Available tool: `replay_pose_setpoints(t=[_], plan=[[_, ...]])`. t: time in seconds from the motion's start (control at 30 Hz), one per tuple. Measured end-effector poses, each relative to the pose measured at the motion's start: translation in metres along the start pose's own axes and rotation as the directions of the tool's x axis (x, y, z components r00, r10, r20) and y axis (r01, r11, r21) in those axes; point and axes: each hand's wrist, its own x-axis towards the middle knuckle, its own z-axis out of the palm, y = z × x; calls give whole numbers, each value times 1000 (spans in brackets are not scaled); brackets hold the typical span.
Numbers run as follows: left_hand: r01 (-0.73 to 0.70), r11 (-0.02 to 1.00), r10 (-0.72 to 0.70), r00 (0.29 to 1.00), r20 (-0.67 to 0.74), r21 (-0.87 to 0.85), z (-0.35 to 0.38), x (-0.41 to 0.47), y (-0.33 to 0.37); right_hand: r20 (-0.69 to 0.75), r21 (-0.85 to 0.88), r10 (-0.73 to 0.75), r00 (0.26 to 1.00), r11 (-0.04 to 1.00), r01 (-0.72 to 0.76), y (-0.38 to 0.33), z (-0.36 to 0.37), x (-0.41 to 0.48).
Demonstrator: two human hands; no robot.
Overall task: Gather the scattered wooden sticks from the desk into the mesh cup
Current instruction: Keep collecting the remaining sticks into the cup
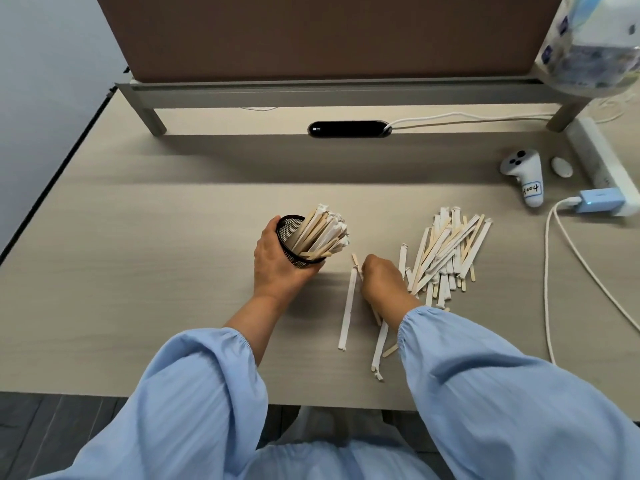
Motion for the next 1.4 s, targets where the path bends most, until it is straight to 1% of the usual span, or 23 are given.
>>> replay_pose_setpoints(t=[0.13, 0.23, 0.33, 0.4, 0.63, 0.83, 0.93, 1.0, 1.07, 1.17, 1.23, 1.33, 1.4], plan=[[-23, 1000, 22, 1000, 18, 8, -1, -2, 1, 16, 11, 82, 996, 997, -83, 1, -2, -2], [-43, 999, 43, 998, 39, 15, -2, -1, -2, 25, 63, 112, 993, 992, -113, 0, -2, -8], [-38, 999, 38, 998, 52, -2, 0, 2, -4, 77, 69, 138, 987, 987, -143, -4, 1, -15], [-32, 999, 33, 998, 55, -19, 2, 2, -2, 98, 91, 128, 987, 986, -137, -8, 4, -18], [-49, 998, 51, 996, 71, -30, 7, 4, -5, 134, -31, 165, 977, 986, -162, -19, 15, -17], [-66, 998, 67, 994, 84, -16, 13, 3, -2, 66, -105, 192, 979, 977, -185, -2, 0, -21], [-77, 997, 79, 992, 95, -20, 18, 1, 2, -7, -51, 192, 981, 980, -192, 6, -11, -24], [-95, 995, 97, 990, 105, -23, 22, 0, 5, -56, 9, 220, 974, 975, -220, 12, -18, -23], [-104, 994, 107, 987, 117, -31, 27, 0, 10, -57, 77, 255, 965, 965, -250, 18, -24, -20], [-114, 992, 119, 984, 130, -46, 36, 0, 17, -10, 143, 309, 951, 942, -305, 30, -29, -19], [-126, 990, 133, 981, 143, -55, 42, -2, 22, 40, 139, 316, 948, 938, -319, 37, -29, -24], [-148, 987, 155, 976, 155, -56, 47, -6, 25, 155, 2, 272, 950, 961, -275, 45, -24, -35], [-158, 986, 166, 974, 156, -57, 48, -7, 27, 193, -74, 278, 941, 960, -269, 47, -19, -41]])
